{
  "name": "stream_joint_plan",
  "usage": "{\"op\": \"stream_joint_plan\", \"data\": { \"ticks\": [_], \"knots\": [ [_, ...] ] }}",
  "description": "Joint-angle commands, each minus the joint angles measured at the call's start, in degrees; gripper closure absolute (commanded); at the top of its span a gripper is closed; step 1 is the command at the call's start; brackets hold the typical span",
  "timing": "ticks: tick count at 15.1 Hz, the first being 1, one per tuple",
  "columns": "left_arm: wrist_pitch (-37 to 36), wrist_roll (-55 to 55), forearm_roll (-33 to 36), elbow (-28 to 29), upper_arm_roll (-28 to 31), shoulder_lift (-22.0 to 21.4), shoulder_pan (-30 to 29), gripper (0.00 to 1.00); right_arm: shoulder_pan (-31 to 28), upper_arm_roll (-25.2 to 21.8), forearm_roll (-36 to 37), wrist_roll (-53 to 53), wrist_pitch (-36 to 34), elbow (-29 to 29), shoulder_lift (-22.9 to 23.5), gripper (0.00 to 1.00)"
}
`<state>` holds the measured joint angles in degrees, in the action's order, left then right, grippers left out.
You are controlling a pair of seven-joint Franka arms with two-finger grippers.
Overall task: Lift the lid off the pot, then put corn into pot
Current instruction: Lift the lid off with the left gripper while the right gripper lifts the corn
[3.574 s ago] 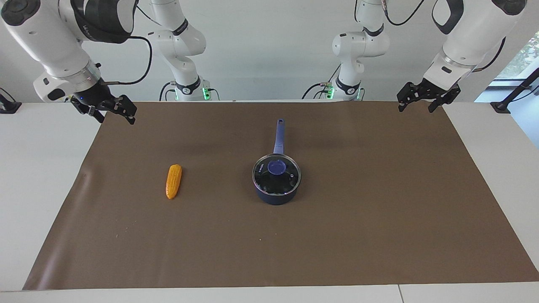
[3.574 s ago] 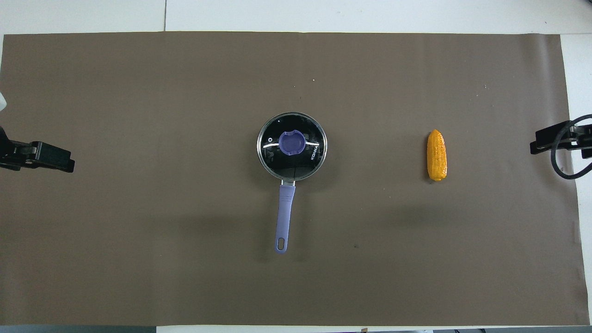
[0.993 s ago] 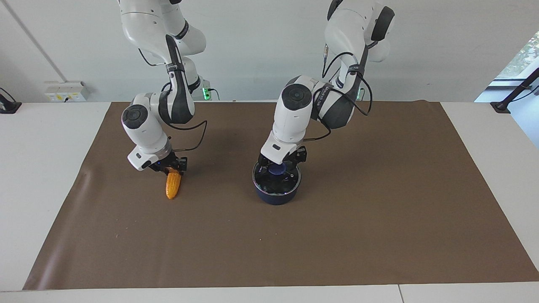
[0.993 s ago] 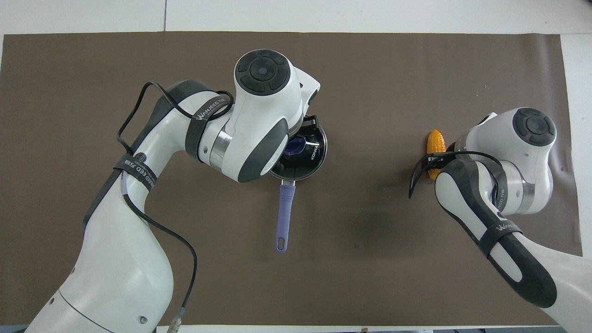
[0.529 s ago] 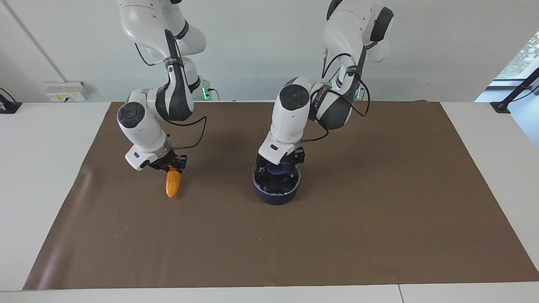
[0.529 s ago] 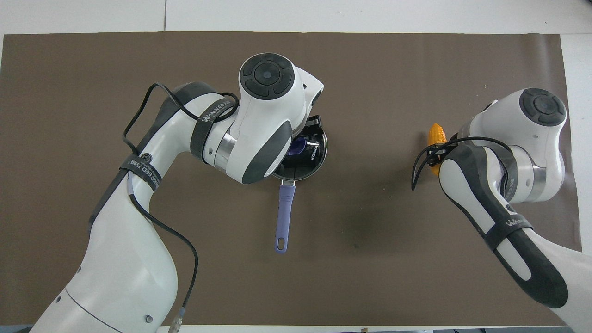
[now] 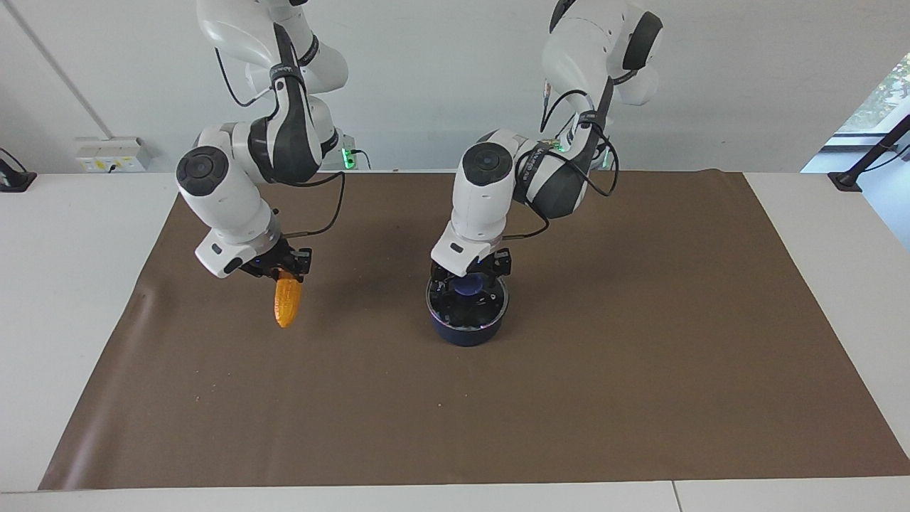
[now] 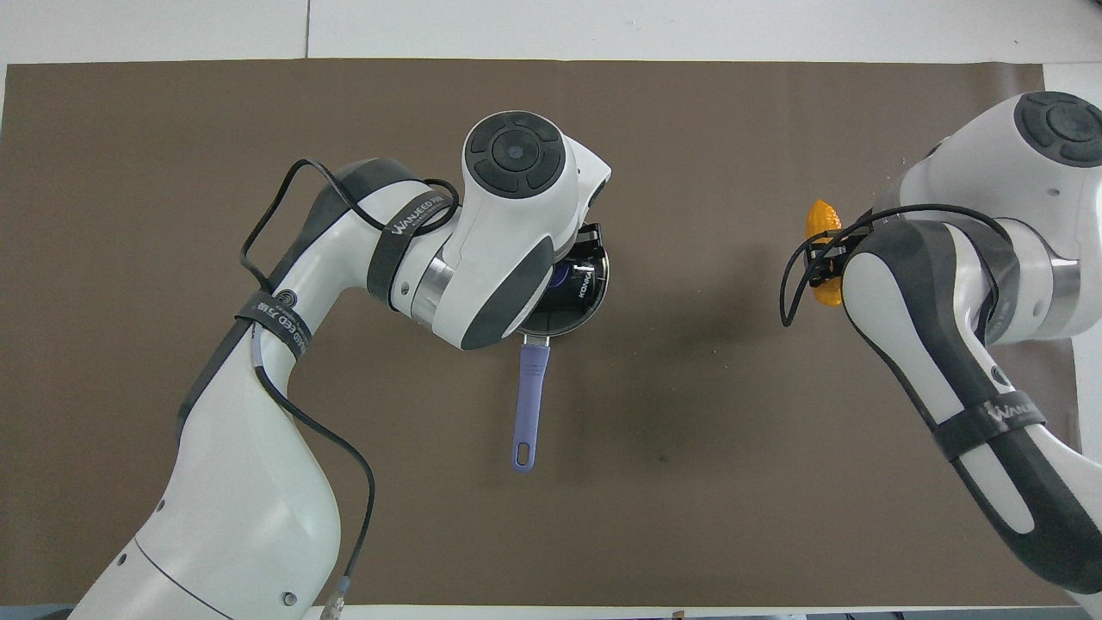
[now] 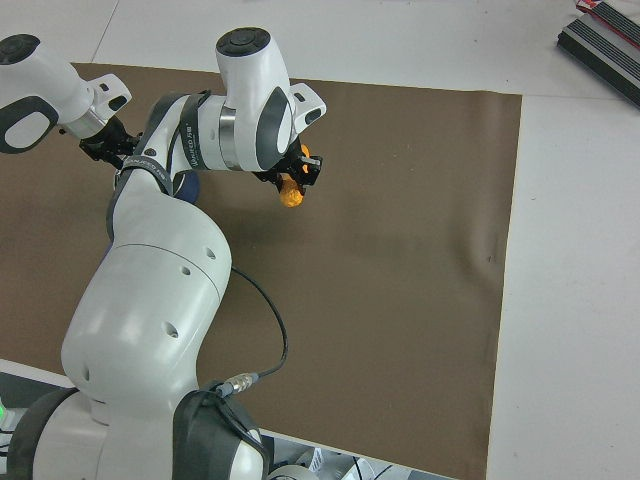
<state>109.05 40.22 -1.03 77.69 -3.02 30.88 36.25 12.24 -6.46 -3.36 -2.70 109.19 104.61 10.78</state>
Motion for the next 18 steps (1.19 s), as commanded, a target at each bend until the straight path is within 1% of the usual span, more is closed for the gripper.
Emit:
{"op": "stream_joint_plan", "data": {
  "ticks": [1, 3, 5, 6, 8, 10, 11, 12, 14, 15, 16, 18],
  "knots": [
    [0.4, 0.6, 1.2, 0.4, 1.0, -0.1, 0.9, 0.16, 1.0, 0.2, -0.5, -2.7, -0.4, -0.6, 0.6, 1.0],
    [0.2, 0.6, 1.2, 0.4, 1.0, -0.1, 0.9, 0.53, 1.0, 0.2, -0.5, -2.8, -0.3, -0.6, 0.6, 1.0],
    [-0.2, 0.6, 1.2, 0.4, 0.9, -0.1, 0.9, 0.95, 1.0, 0.2, -0.5, -2.8, -0.3, -0.6, 0.6, 1.0],
    [-0.2, 0.6, 1.1, 0.4, 0.9, -0.1, 0.9, 1.0, 1.1, 0.2, -0.5, -2.8, -0.1, -0.6, 0.6, 1.0],
    [-0.4, 0.6, 0.7, -0.1, 0.9, -0.3, 0.9, 1.0, 1.0, 0.2, -0.5, -2.8, -0.1, -0.5, 0.6, 1.0],
    [-3.1, 0.6, 0.1, -0.7, 0.9, -1.3, 0.7, 1.0, 1.0, 0.3, -0.5, -2.8, 0.0, -0.6, 0.6, 1.0],
    [-4.9, 0.4, -0.9, -1.6, 1.2, -2.5, 0.0, 1.0, 1.1, 0.3, -0.5, -2.8, 0.0, -0.6, 0.6, 1.0],
    [-7.0, 0.1, -1.8, -1.8, 1.5, -5.1, -1.5, 1.0, 1.6, 0.3, -0.6, -2.8, 0.1, -0.6, 0.6, 1.0],
    [-10.7, -2.4, -2.3, -1.6, 1.4, -9.7, -6.3, 1.0, 1.9, 0.3, -0.8, -3.1, 0.2, -1.0, 0.7, 1.0],
    [-13.3, -6.9, -2.5, -1.5, 1.5, -11.4, -8.7, 1.0, 2.3, 0.3, -1.5, -4.1, -0.2, -2.1, 0.8, 1.0],
    [-15.8, -11.3, -2.5, -1.1, 1.7, -12.8, -11.3, 1.0, 3.5, 0.3, -3.6, -6.1, -0.9, -4.7, 1.2, 1.0],
    [-19.2, -22.8, -2.5, 0.4, 1.7, -15.0, -19.2, 1.0, 8.1, 0.2, -4.6, -13.4, -1.3, -10.7, 3.8, 1.0]
  ]
}}
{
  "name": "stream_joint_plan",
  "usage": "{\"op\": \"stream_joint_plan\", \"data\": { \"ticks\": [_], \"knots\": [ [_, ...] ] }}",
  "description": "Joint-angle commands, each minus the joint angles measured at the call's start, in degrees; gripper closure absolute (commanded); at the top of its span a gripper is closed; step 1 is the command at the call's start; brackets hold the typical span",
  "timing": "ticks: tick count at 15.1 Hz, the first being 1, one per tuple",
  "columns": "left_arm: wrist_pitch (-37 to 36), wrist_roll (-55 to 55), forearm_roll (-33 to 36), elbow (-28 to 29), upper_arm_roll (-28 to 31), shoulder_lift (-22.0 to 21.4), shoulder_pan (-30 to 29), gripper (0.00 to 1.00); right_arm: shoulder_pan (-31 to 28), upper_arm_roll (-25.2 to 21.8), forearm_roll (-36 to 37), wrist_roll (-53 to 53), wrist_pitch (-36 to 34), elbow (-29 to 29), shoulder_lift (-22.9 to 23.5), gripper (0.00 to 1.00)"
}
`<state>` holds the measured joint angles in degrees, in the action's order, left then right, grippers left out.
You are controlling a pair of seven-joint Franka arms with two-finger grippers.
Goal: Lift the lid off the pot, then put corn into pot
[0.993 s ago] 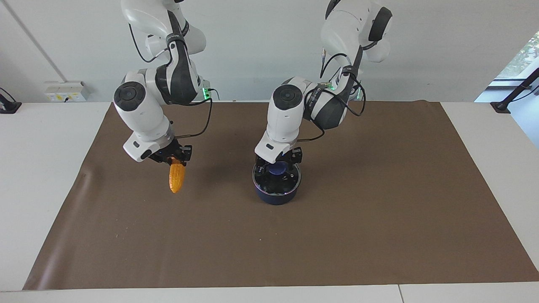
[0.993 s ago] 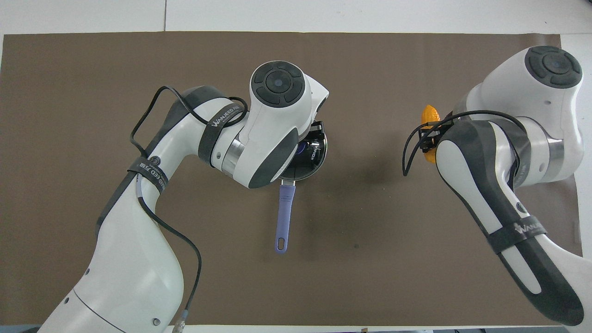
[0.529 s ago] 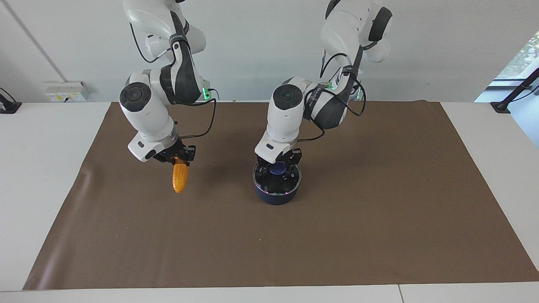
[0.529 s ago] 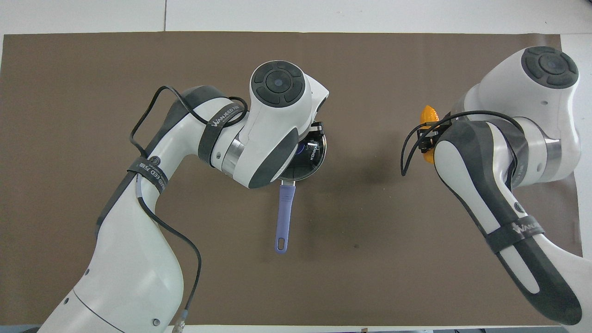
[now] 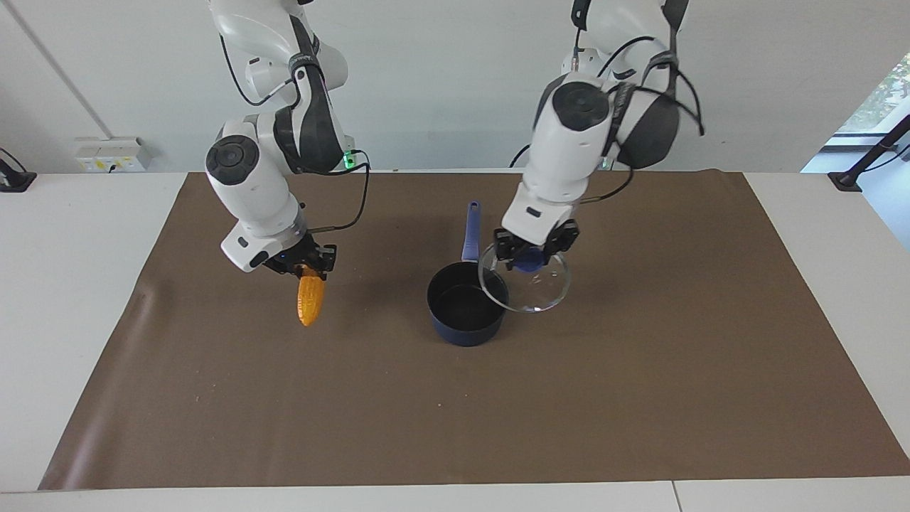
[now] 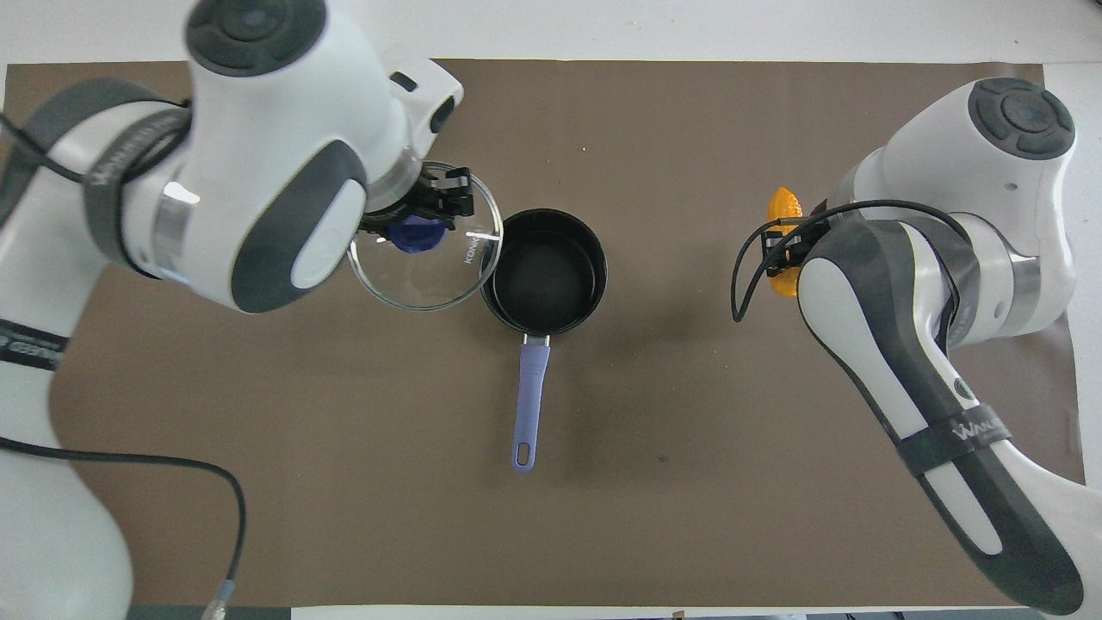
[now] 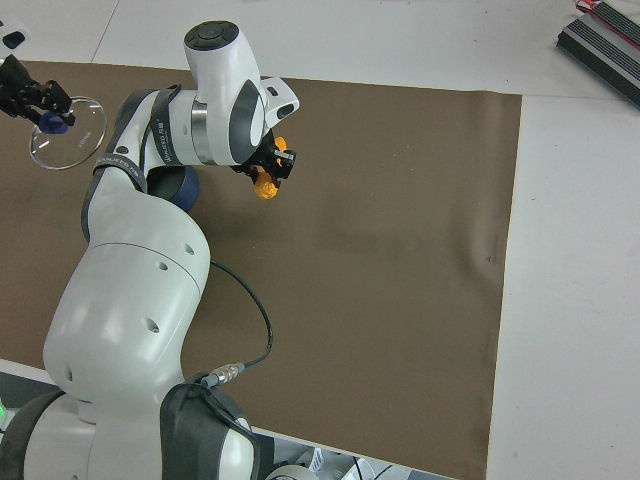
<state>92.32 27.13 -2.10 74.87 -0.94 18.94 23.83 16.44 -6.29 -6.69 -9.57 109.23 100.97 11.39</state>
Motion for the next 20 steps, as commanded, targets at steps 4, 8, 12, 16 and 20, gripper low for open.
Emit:
{"op": "stream_joint_plan", "data": {
  "ticks": [4, 8, 12, 16, 20],
  "knots": [
    [2.8, -34.5, -1.4, 14.1, -0.3, -7.6, -23.3, 1.0, 12.3, 0.1, -1.0, -18.7, -4.3, -19.3, 10.9, 1.0],
    [15.9, -45.8, -1.2, 28.5, -0.1, -10.4, -30.1, 1.0, 18.2, 0.1, -0.4, -23.6, 2.5, -20.7, 16.3, 1.0],
    [28.0, -46.4, -0.8, 38.1, -0.1, -10.2, -31.1, 1.0, 21.0, 0.1, -0.7, -25.8, 4.6, -17.2, 16.4, 1.0],
    [32.4, -46.1, -0.8, 40.0, -0.2, -8.2, -30.3, 1.0, 22.1, 0.4, -0.6, -27.4, 10.6, -10.6, 14.8, 1.0],
    [36.8, -41.7, -0.8, 42.6, -0.2, -8.0, -30.2, 1.0, 22.6, 0.3, -1.0, -27.7, 10.9, -10.4, 15.1, 0.22]
  ]
}}
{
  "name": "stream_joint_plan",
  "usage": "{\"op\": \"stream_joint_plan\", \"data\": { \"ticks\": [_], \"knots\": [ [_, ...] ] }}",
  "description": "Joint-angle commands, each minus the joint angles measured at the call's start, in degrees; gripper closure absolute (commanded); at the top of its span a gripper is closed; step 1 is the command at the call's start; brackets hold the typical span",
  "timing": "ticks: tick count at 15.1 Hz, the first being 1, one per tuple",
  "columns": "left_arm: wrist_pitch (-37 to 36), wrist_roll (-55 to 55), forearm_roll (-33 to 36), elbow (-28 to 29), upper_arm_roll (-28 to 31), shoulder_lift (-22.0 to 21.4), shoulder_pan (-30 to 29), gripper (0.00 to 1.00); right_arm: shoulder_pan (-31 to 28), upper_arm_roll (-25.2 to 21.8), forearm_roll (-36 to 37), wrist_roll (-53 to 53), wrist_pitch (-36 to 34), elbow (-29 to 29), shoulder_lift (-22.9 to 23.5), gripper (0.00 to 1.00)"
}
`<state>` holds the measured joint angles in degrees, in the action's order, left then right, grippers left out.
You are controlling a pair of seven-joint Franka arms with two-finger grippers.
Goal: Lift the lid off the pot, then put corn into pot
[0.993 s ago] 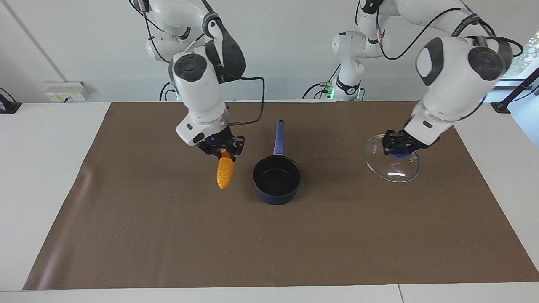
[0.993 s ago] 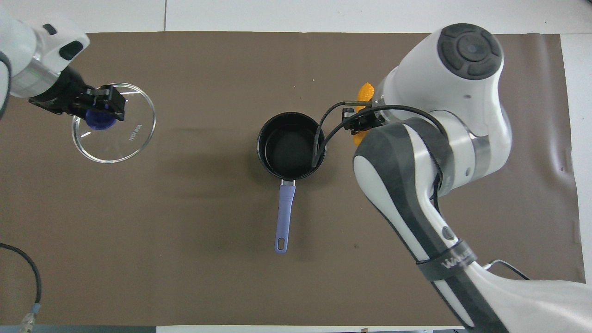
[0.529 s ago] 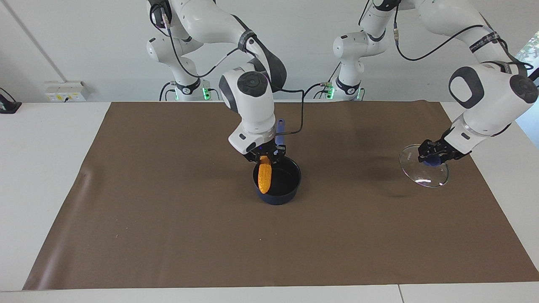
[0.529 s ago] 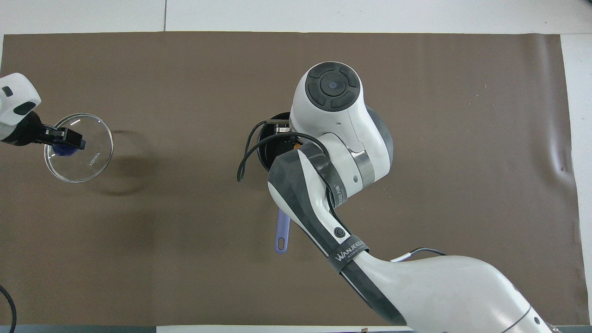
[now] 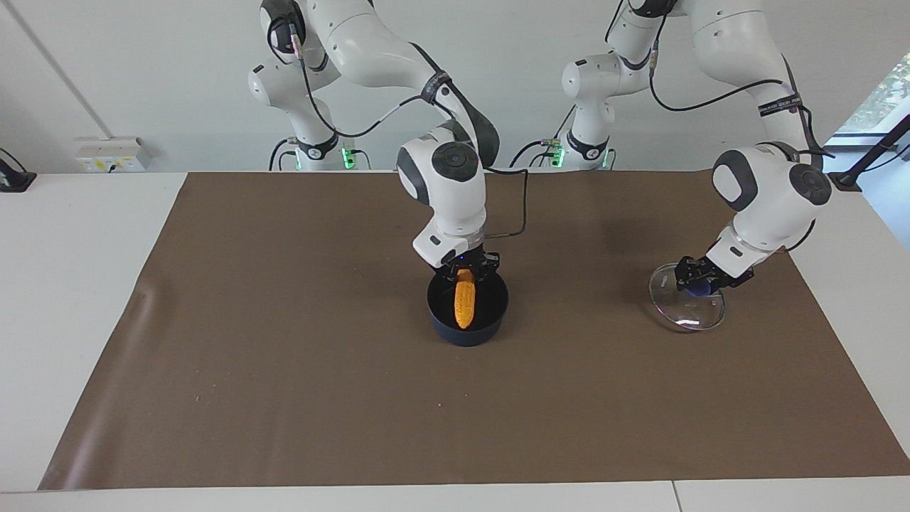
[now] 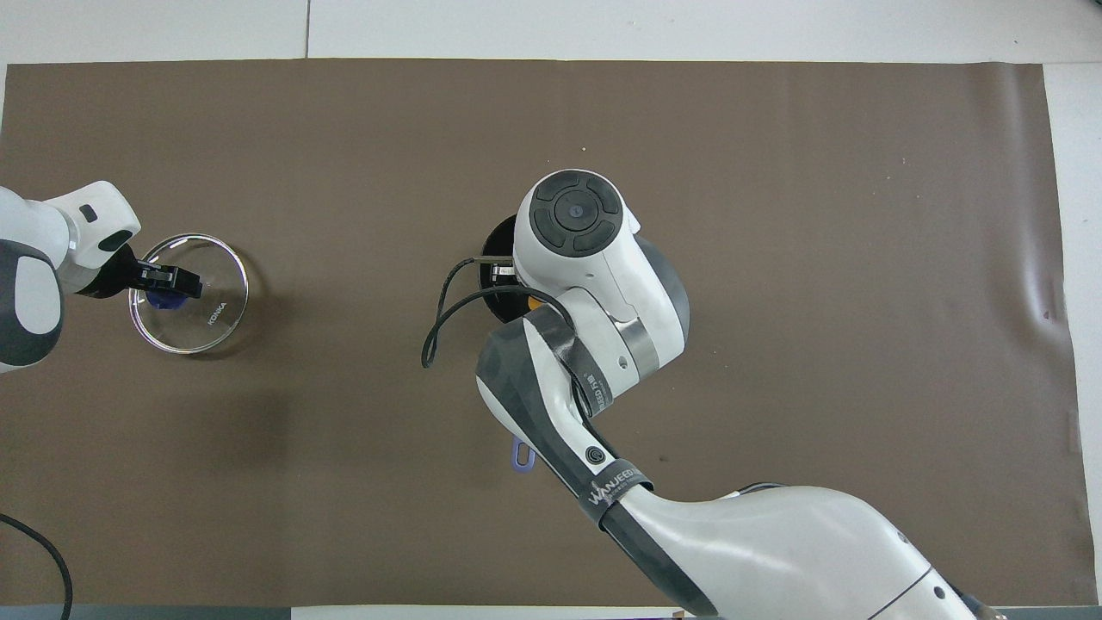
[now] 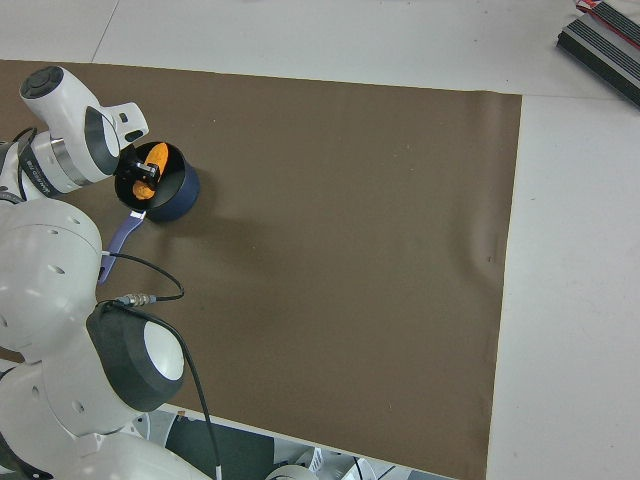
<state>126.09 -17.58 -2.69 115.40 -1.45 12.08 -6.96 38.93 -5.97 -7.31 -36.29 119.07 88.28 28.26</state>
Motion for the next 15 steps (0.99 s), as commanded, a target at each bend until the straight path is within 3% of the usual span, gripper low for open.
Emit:
{"op": "stream_joint_plan", "data": {
  "ticks": [1, 4, 6, 8, 9, 10, 15],
  "knots": [
    [3.1, 4.3, -0.2, 2.1, 0.3, -0.8, 0.8, 1.0, 0.2, 0.0, 0.3, -1.0, 0.1, 2.0, -1.8, 0.0],
    [3.5, 6.6, -0.2, 3.0, 0.3, -0.9, 1.1, 1.0, -2.3, -1.2, 1.1, -0.3, -3.2, 0.4, -3.0, 0.0],
    [4.1, 7.3, -0.2, 3.2, 0.3, -1.0, 1.1, 1.0, -6.9, -1.8, 3.2, 0.9, -7.3, 0.2, -7.1, 0.0],
    [4.4, 7.6, -0.2, 3.5, 0.4, -1.1, 1.1, 1.0, -14.3, -1.8, 3.8, 9.3, -12.9, -0.4, -11.4, 0.0],
    [4.5, 7.3, -0.2, 3.5, 0.3, -1.0, 1.1, 0.89, -17.2, -1.8, 3.6, 13.4, -16.1, -0.9, -12.9, 0.0],
    [4.3, 7.4, -0.2, 3.3, 0.4, -1.0, 1.1, 0.01, -19.6, -1.8, 3.6, 16.8, -20.2, -1.4, -14.8, 0.0],
    [2.7, 7.6, -0.2, -0.8, 0.0, -1.3, 1.2, 0.0, -30.5, -2.2, 5.8, 32.7, -33.6, -1.1, -23.7, 0.0]
  ]
}}
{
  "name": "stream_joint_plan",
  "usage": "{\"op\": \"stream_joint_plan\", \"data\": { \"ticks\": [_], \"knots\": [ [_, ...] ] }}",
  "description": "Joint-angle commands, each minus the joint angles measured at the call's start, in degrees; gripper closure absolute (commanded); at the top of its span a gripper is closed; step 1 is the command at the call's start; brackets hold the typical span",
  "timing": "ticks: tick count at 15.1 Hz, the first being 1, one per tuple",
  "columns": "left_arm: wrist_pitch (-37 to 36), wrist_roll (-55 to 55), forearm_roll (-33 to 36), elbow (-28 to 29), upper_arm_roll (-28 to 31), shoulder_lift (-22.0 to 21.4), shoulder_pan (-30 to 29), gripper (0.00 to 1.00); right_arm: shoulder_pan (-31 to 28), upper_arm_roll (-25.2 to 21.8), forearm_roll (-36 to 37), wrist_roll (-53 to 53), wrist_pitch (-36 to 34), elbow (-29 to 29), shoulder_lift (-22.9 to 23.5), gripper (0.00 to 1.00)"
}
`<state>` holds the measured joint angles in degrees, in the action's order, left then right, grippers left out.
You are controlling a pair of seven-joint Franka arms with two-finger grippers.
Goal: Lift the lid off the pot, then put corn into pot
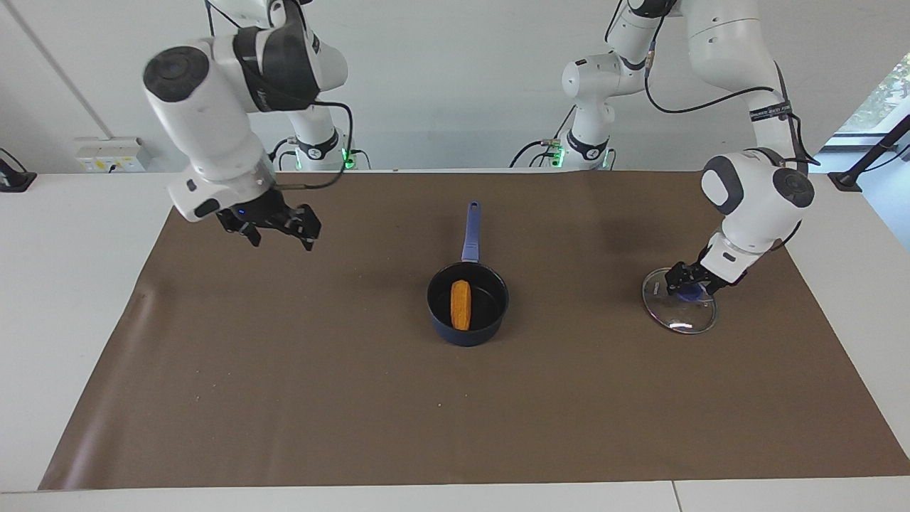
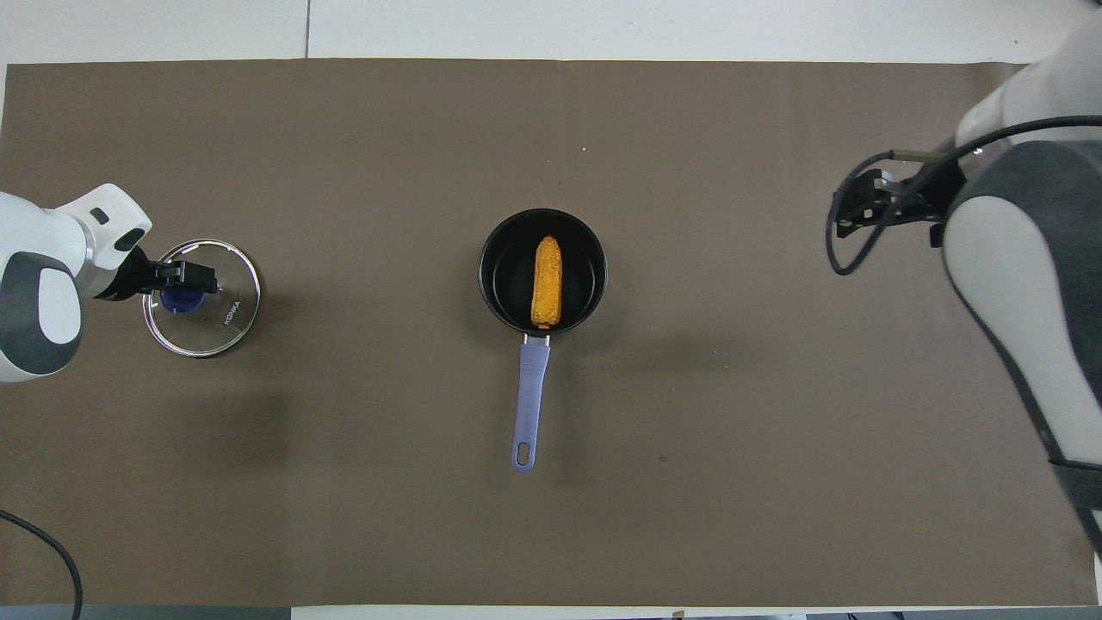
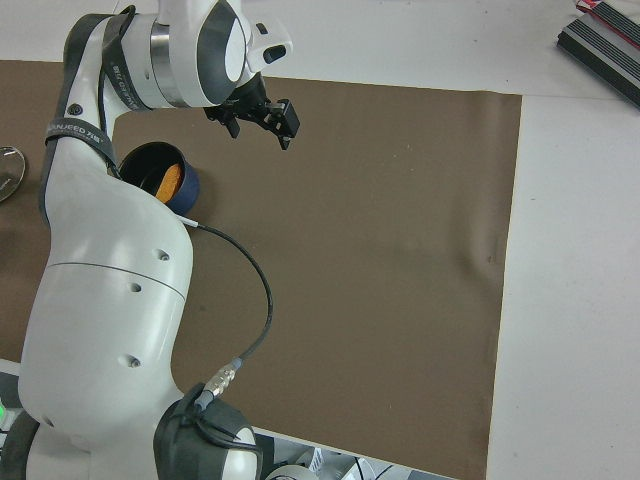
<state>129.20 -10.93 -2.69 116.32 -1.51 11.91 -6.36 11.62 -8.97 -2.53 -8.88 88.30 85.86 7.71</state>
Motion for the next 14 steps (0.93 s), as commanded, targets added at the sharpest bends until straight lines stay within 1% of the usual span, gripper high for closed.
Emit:
{"op": "stream_joint_plan", "data": {
  "ticks": [1, 2, 4, 5, 6, 7, 8, 10, 11, 12, 14],
  "knots": [
    [-2.3, 1.3, -0.2, -3.6, 0.0, -1.2, 1.6, 0.0, -2.9, -0.3, 2.8, 6.7, -5.0, 1.4, -4.7, 0.0],
    [-5.7, 2.7, -0.1, -6.9, 0.1, -1.1, 2.9, 0.0, -3.6, -0.8, 3.7, 7.6, -5.6, 2.4, -6.2, 0.0],
    [-15.9, 7.6, 0.7, -15.1, 0.1, -0.7, 3.5, 0.0, -3.8, -1.0, 3.8, 11.8, -4.6, 5.5, -8.5, 0.0],
    [-20.6, 9.2, 1.4, -18.5, 0.0, -0.7, 3.9, 0.0, -3.8, -1.0, 3.8, 11.9, -4.0, 5.8, -8.7, 0.0],
    [-23.9, 9.3, 2.0, -19.8, 0.0, -1.4, 4.2, 0.0, -4.1, -0.7, 3.9, 11.3, -3.7, 5.7, -8.5, 0.0],
    [-26.3, 9.3, 2.2, -20.2, 0.0, -2.8, 4.5, 0.0, -4.4, -0.6, 3.9, 10.9, -3.3, 5.5, -8.2, 0.0],
    [-28.9, 9.3, 2.2, -19.8, -0.1, -6.1, 4.6, 0.0, -4.9, -0.5, 4.0, 10.9, -2.8, 5.1, -8.0, 0.0],
    [-34.3, 9.3, 2.2, -19.6, -0.1, -10.5, 4.8, 0.0, -5.2, -0.5, 4.0, 11.0, -2.3, 4.8, -7.9, 0.0],
    [-36.2, 9.3, 2.2, -19.6, -0.2, -12.0, 4.8, 0.0, -5.2, -0.4, 3.7, 11.0, -3.0, 4.4, -7.7, 0.0],
    [-38.0, 9.3, 2.2, -19.0, -0.2, -13.8, 4.9, 0.0, -5.3, -0.3, 3.6, 11.1, -3.6, 4.1, -7.7, 0.0],
    [-39.8, 9.4, 2.2, -15.8, -0.2, -17.3, 6.4, 0.0, -5.6, -0.2, 3.6, 11.2, -3.7, 3.9, -7.1, 0.0]
  ]
}}
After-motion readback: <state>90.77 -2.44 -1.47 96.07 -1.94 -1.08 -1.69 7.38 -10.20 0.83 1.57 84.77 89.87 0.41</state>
